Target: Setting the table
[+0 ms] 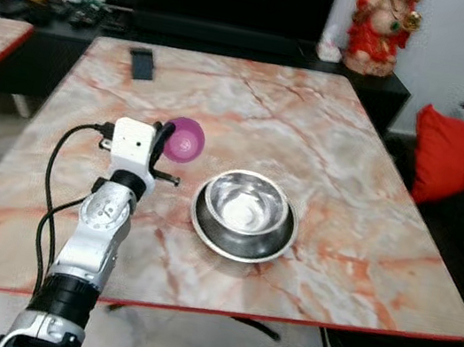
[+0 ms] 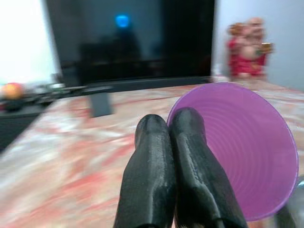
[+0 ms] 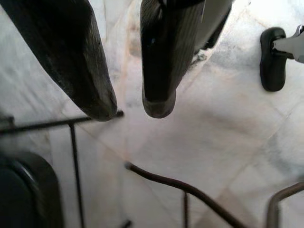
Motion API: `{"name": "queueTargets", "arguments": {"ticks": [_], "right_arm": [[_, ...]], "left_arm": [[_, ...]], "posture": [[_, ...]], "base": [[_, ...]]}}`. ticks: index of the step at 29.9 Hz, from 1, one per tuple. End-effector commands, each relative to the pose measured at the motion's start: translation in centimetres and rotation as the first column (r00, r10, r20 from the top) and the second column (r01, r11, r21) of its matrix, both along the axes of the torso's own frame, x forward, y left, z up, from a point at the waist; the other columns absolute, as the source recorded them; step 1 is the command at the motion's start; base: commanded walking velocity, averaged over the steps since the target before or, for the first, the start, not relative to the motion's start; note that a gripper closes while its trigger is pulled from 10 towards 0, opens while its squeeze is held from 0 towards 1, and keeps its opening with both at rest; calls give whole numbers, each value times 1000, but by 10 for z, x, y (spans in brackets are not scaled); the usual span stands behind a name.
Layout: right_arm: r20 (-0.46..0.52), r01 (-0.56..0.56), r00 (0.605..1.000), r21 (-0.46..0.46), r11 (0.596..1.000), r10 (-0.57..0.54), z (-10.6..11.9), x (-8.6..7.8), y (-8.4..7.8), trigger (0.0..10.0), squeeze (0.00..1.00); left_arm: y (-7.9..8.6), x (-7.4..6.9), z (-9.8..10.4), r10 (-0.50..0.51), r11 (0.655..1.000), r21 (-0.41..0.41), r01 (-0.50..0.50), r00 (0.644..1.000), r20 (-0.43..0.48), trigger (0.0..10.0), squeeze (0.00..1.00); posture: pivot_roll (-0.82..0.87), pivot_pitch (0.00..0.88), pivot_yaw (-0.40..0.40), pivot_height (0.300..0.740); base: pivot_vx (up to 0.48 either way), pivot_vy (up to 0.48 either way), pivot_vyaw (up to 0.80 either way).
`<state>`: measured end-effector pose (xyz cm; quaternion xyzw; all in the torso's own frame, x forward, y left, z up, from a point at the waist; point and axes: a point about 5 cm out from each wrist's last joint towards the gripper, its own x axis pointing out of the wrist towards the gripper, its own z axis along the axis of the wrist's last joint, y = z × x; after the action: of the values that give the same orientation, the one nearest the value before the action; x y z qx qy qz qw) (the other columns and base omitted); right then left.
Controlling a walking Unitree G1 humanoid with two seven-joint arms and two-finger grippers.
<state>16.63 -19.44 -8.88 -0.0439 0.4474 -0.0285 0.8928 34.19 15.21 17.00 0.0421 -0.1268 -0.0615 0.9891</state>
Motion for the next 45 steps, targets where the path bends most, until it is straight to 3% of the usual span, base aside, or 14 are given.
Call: {"name": "queueTargets", "arguments": {"ticks": [1,11,23,45], "right_arm": [[20,-8,1000,-1,1000,8,2,5,1,10000,0],[17,7,1000,2,1000,-7,2,5,1,10000,0],[13,7,1000,-1,1000,-7,2,4,0,10000,0],[11,-1,1000,-2,1000,1,2,4,0,10000,0]], "left_arm": [[2,1,6,9,1000,-3,-9,1000,17,10000,0],[1,2,6,5,1000,10,-6,1000,15,10000,0],[2,2,5,5,1000,17,-5,1000,14,10000,0],[20,5,7,40,998,53,-40,999,11,10000,0]], "posture": [[65,0,-42,731],[64,0,-42,731],[64,0,-43,731],[64,0,-48,731]], "base": [[0,0,550],[0,0,55],[0,-265,0],[0,-278,0]]}}
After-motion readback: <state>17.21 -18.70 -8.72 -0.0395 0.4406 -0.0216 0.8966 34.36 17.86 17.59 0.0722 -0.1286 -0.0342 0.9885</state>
